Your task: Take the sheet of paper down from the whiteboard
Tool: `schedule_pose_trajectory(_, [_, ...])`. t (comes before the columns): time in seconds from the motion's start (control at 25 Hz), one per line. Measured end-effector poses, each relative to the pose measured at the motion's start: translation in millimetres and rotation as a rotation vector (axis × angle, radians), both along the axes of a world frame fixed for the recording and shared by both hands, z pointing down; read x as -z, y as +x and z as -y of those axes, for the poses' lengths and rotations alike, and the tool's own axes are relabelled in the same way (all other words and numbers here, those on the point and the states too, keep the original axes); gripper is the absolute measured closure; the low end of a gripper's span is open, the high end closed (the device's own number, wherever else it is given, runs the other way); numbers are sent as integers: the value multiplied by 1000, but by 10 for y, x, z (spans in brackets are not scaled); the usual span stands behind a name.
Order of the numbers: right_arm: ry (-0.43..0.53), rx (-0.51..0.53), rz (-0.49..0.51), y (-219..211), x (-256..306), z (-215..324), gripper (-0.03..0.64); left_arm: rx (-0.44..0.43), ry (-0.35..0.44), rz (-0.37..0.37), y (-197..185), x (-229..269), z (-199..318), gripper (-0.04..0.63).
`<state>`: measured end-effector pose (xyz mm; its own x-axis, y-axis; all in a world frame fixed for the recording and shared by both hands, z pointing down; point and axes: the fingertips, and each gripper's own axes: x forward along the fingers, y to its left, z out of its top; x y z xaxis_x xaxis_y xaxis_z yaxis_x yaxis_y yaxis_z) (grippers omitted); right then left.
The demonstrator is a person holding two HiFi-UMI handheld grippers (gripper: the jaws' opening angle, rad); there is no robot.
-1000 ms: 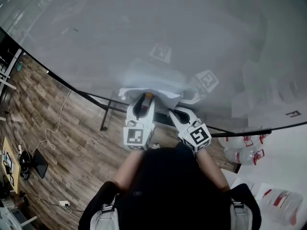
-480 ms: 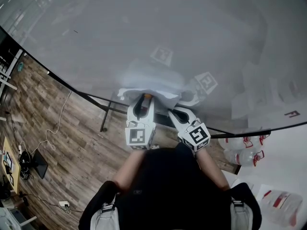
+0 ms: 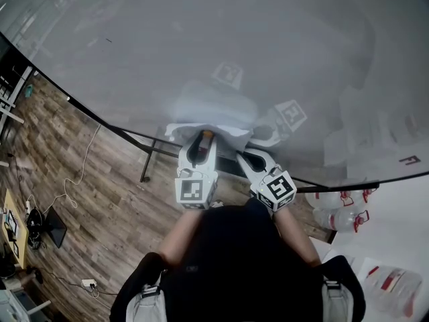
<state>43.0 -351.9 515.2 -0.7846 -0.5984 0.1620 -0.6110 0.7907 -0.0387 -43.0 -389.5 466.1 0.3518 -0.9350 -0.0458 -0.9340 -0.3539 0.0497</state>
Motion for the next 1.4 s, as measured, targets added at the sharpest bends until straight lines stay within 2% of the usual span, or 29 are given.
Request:
schedule_pose_trajectory(0.2, [-2,-2,4,-28,-14,-37,612,-15,-27,-8,-6,-66,-111,462])
schedule_pose_trajectory(0.48, [-19,-11,10,-76,-64,-118,612,10,-33,4,-162,-156,-271,462])
schedule_pose_trajectory(0.88, [-20,-22,-18,-125,-84,-291,612,2,-58,-43,-310,-228,-498,462])
schedule_pose_trajectory(1.2, [0,-2,-18,50,25,-569,612,18,-45,-30,-162,-126,-782,462])
schedule_pose_trajectory(1.4, [-6,-18,-22,383,5,-966,612,-1,-57,-12,187,-125,-1206,462])
